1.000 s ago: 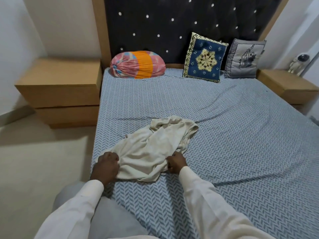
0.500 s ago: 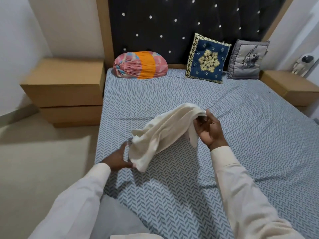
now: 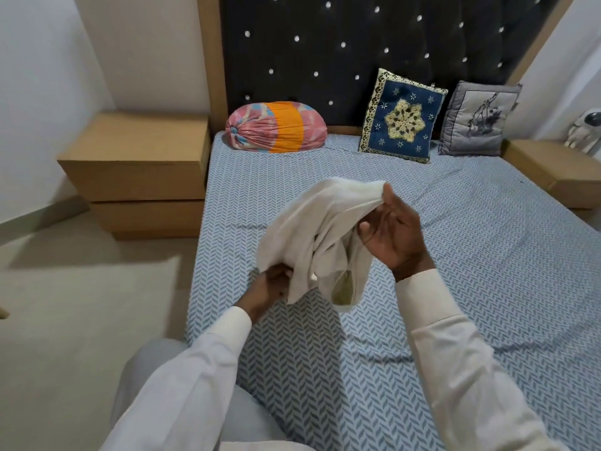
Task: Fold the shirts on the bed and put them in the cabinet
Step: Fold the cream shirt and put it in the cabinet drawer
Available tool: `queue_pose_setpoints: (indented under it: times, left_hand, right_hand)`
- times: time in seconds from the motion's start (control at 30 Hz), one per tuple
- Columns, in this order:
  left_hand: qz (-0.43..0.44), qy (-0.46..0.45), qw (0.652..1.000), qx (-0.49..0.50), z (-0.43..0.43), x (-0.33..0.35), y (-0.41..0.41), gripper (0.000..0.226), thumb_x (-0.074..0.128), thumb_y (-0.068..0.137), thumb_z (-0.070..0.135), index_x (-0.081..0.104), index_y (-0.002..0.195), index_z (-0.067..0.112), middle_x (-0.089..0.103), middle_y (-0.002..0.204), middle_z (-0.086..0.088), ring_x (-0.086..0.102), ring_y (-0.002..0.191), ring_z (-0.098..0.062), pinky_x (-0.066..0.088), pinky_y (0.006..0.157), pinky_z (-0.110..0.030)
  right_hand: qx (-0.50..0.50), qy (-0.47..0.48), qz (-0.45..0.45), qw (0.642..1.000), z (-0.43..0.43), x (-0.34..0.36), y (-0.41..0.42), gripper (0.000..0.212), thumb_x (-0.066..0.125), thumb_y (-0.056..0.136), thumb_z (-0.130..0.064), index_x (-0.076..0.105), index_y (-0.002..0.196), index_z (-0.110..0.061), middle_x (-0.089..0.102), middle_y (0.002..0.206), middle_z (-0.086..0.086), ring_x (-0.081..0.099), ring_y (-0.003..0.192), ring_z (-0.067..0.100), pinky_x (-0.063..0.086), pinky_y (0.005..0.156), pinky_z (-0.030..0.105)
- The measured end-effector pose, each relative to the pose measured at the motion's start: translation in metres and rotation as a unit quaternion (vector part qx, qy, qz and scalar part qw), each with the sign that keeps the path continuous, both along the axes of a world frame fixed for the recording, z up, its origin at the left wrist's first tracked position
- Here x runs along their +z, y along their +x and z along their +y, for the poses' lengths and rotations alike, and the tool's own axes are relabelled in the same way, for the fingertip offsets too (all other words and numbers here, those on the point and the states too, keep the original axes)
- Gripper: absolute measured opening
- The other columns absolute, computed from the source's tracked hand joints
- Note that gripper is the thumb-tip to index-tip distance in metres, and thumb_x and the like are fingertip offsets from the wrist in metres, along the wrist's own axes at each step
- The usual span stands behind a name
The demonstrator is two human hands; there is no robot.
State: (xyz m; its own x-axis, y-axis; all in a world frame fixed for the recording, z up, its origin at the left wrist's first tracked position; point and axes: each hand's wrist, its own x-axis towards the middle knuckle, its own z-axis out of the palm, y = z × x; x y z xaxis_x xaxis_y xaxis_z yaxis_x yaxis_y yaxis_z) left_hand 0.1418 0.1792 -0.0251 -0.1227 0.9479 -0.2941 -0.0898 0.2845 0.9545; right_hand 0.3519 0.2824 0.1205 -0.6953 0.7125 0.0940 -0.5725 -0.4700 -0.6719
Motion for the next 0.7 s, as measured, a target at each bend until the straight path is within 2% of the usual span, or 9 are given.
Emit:
queue_pose_setpoints:
  times: [0.07,0.2,0.27,0.33,0.4,0.5,0.53,0.6,0.7]
  left_hand:
    - [-0.143,-0.021,0.99,0.005,0.002,0.022,-0.004,0.016,0.046,0.097,0.002,0.053,0.087,0.011,0.052,0.074,-0.008,0.054,0.058,-0.019,0.052,0.058,-0.031]
    - [-0.244,0.006,0.966,-0.089,0.002,0.064,-0.038,0.011,0.051,0.099,0.024,0.056,0.096,0.014,0.046,0.071,0.002,0.034,0.041,-0.004,0.036,0.045,-0.02]
    - [-0.171,0.014,0.976,-0.134,0.004,0.077,-0.047,0.028,0.062,0.093,0.035,0.058,0.114,0.017,0.06,0.082,-0.003,0.049,0.051,-0.01,0.04,0.05,-0.022]
    - [-0.028,-0.008,0.982,-0.187,0.01,0.08,-0.034,0.053,0.073,0.088,0.036,0.047,0.134,0.03,0.067,0.109,-0.003,0.069,0.087,-0.023,0.053,0.068,-0.031]
    - [0.156,0.01,0.967,-0.199,0.013,0.07,0.0,0.078,0.081,0.08,0.035,0.037,0.144,0.03,0.059,0.124,0.007,0.062,0.114,-0.022,0.05,0.082,-0.027]
    - [0.295,0.094,0.947,-0.09,0.022,0.038,0.03,0.042,0.066,0.092,0.024,0.056,0.131,0.015,0.064,0.122,-0.003,0.06,0.116,-0.027,0.044,0.083,-0.024]
    - [0.272,0.092,0.956,-0.06,0.023,0.033,0.026,0.03,0.06,0.095,0.026,0.061,0.123,0.016,0.068,0.118,-0.006,0.063,0.112,-0.028,0.047,0.083,-0.027]
    - [0.12,0.064,0.989,-0.049,0.025,0.041,0.003,0.025,0.059,0.098,0.029,0.067,0.112,0.01,0.072,0.106,-0.013,0.066,0.102,-0.028,0.053,0.081,-0.032]
    - [-0.031,0.064,0.995,-0.073,0.024,0.072,-0.044,0.047,0.074,0.086,0.041,0.067,0.104,-0.002,0.068,0.104,-0.029,0.062,0.093,-0.033,0.049,0.082,-0.044]
  right_hand:
    - [-0.022,0.044,0.019,0.999,0.0,0.022,0.003,0.035,0.069,0.091,-0.034,0.064,0.113,-0.007,0.074,0.101,0.008,0.071,0.095,0.019,0.061,0.068,0.028]
    - [-0.143,0.034,0.027,0.989,0.016,0.047,0.011,0.031,0.058,0.095,-0.035,0.068,0.102,-0.006,0.071,0.102,0.009,0.069,0.098,0.017,0.061,0.073,0.026]
    - [-0.189,0.01,-0.018,0.982,0.024,0.044,0.009,0.026,0.062,0.094,-0.035,0.065,0.095,-0.008,0.065,0.095,0.007,0.065,0.096,0.018,0.061,0.072,0.027]
    - [-0.189,-0.01,-0.074,0.979,0.021,0.034,-0.002,0.022,0.06,0.098,-0.031,0.06,0.091,-0.01,0.06,0.085,0.005,0.063,0.091,0.017,0.061,0.07,0.028]
    - [-0.159,-0.007,-0.119,0.98,0.008,0.023,-0.018,0.019,0.059,0.099,-0.028,0.058,0.091,-0.011,0.061,0.083,0.005,0.063,0.09,0.017,0.06,0.069,0.028]
    - [-0.124,0.018,-0.131,0.983,-0.014,0.021,-0.032,0.019,0.057,0.099,-0.028,0.057,0.089,-0.012,0.06,0.084,0.006,0.064,0.089,0.021,0.06,0.071,0.03]
    - [-0.125,0.032,-0.128,0.983,-0.017,0.024,-0.03,0.02,0.055,0.1,-0.029,0.058,0.09,-0.012,0.062,0.083,0.006,0.066,0.087,0.021,0.06,0.071,0.03]
    - [-0.159,0.063,-0.132,0.976,-0.013,0.037,-0.018,0.024,0.052,0.102,-0.032,0.061,0.098,-0.01,0.068,0.084,0.006,0.068,0.087,0.02,0.06,0.075,0.031]
    - [-0.275,0.093,-0.182,0.939,0.013,0.054,0.014,0.017,0.054,0.099,-0.028,0.062,0.092,-0.014,0.064,0.072,-0.002,0.063,0.073,0.012,0.053,0.069,0.027]
